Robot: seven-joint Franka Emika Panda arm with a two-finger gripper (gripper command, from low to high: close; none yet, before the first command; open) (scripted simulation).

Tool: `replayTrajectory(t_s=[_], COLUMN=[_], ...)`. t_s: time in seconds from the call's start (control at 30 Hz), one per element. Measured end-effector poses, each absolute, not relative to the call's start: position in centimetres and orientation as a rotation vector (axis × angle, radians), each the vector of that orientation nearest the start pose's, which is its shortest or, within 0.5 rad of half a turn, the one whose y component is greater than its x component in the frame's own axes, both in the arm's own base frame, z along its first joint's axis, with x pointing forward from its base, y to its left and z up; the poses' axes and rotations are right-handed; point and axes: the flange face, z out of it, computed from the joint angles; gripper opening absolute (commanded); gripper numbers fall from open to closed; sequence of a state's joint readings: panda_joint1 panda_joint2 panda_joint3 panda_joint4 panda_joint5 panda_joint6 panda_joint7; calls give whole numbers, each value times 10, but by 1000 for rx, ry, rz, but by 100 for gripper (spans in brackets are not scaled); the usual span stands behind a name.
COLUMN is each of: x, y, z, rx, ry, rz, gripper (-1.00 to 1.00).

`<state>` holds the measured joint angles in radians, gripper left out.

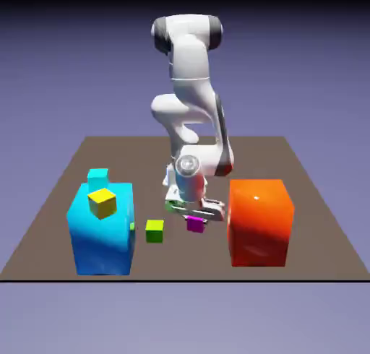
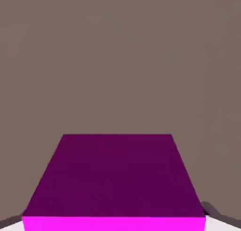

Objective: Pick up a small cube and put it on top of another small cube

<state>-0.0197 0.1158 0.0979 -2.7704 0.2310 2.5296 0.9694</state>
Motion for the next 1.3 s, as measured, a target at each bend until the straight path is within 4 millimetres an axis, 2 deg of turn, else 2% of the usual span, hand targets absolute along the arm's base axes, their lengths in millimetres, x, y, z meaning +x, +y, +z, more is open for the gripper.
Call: replayTrajectory(t_s=[0.1,0.13,0.17,0.2,0.27,0.33,0.4,0.6,0.8,0.93,1.0,1.03,1.07,1.13,1.23,1.27,1.3], x=[346,346,357,370,395,419,440,489,514,517,514,513,502,505,511,511,511], y=[23,22,23,20,-6,-20,-43,-112,-190,-240,-262,-263,-272,-267,-254,-252,-253], z=[190,190,194,202,219,237,256,322,397,450,470,464,464,464,409,398,398], rx=[-2701,-2699,-2697,-2644,-2478,-2345,-2180,-1680,-1151,-798,-617,-545,-530,-547,-546,-543,-542], ry=[1664,1667,1643,1717,1916,2055,2203,2536,2751,2831,2851,2849,2848,2846,2845,2846,2848], rz=[580,580,591,580,560,541,524,482,452,439,442,463,449,450,451,450,450], gripper=[-100,-100,-100,-100,-100,-100,-100,-100,-100,-100,-100,-100,-100,-100,-100,100,100])
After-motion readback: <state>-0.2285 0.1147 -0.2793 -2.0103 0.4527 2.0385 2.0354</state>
